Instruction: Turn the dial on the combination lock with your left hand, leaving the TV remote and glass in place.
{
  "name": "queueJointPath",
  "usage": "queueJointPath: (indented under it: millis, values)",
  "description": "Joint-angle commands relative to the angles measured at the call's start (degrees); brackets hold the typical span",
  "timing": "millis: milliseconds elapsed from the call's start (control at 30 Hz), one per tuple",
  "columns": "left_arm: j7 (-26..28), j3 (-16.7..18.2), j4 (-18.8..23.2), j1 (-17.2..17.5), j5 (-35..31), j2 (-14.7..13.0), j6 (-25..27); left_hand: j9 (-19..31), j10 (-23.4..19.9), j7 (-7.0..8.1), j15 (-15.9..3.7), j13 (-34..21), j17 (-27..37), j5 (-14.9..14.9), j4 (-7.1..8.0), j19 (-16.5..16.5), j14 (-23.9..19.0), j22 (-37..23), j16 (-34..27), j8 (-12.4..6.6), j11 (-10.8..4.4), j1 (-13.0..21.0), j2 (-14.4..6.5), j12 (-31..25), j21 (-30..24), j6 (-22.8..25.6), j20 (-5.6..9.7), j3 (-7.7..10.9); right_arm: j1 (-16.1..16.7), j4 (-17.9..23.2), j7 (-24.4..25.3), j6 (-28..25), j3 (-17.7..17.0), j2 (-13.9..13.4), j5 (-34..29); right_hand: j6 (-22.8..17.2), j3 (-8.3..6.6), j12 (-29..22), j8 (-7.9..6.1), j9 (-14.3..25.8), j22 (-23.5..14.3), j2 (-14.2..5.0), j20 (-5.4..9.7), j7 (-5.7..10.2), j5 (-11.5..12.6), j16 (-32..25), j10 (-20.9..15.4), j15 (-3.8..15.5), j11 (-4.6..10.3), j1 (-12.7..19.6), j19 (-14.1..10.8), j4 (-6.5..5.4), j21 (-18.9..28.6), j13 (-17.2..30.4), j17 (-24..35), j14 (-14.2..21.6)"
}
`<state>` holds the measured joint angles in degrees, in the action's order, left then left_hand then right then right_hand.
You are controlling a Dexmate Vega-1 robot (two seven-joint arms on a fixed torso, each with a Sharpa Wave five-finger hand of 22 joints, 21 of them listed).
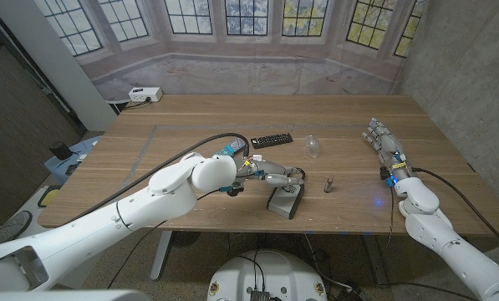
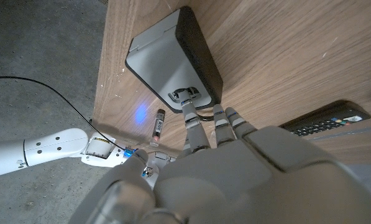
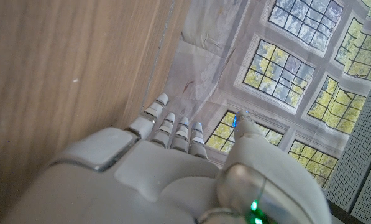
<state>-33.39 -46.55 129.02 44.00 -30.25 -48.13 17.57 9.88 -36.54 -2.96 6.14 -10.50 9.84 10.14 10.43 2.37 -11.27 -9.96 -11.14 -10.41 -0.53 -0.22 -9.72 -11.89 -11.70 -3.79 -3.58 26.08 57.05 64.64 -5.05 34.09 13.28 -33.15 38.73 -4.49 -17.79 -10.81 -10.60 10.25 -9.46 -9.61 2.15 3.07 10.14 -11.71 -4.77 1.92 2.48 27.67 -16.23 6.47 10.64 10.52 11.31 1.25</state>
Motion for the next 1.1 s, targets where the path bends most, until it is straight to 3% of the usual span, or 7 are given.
queueJointPath:
  millis: [33, 467, 1100]
  values:
    - [-0.01, 0.57, 0.83, 0.73, -0.23, -0.63, -1.06, 0.17, -0.12, -0.06, -0.24, -0.36, 0.05, 0.12, -0.01, 0.29, -0.41, -0.11, 0.08, -0.15, -0.22, 0.38, 0.04, -0.05, 0.23, -0.11, -0.18, 0.63, 2.4, 3.03, 1.73, 0.01, -0.78, -0.8, -0.3, 0.2, -0.26, -0.24, -0.22, 0.17, -0.18, -0.13, 4.19, -0.19, 0.23, -0.29, 0.1, 2.84, -0.04, -0.53, 0.3, 0.16, 0.24, 0.29, 0.1, -0.18]
    - [0.72, 1.08, 2.42, 1.4, -3.0, -0.6, -1.89, 0.15, 0.98, 0.08, -0.04, -0.38, 0.03, 0.11, -0.18, 0.19, 0.0, -0.08, 0.32, -0.12, -0.31, 0.55, 0.12, 0.54, 0.35, -0.15, -0.05, 0.87, 3.68, 5.05, 2.53, -0.44, -1.52, -1.5, -0.34, 0.18, -0.33, -0.25, -0.23, 0.17, -0.18, -0.14, 4.2, -0.18, 0.24, -0.28, 0.08, 2.83, -0.01, -0.5, 0.28, 0.19, 0.24, 0.29, 0.09, -0.19]
    - [1.26, 1.14, 1.91, 2.07, -7.78, 0.85, -3.09, 0.13, 1.1, 0.21, 0.01, -0.38, 0.0, 0.1, -0.45, -1.42, 1.63, -0.05, 0.8, -0.1, -0.21, 0.85, 0.22, 0.65, 0.95, -0.17, 0.22, 1.35, 1.74, 2.61, 0.86, -0.64, -1.24, -1.07, 0.07, 0.2, -0.39, -0.24, -0.22, 0.17, -0.18, -0.13, 4.21, -0.17, 0.23, -0.28, 0.12, 2.79, 0.0, -0.53, 0.25, 0.18, 0.25, 0.29, 0.1, -0.21]
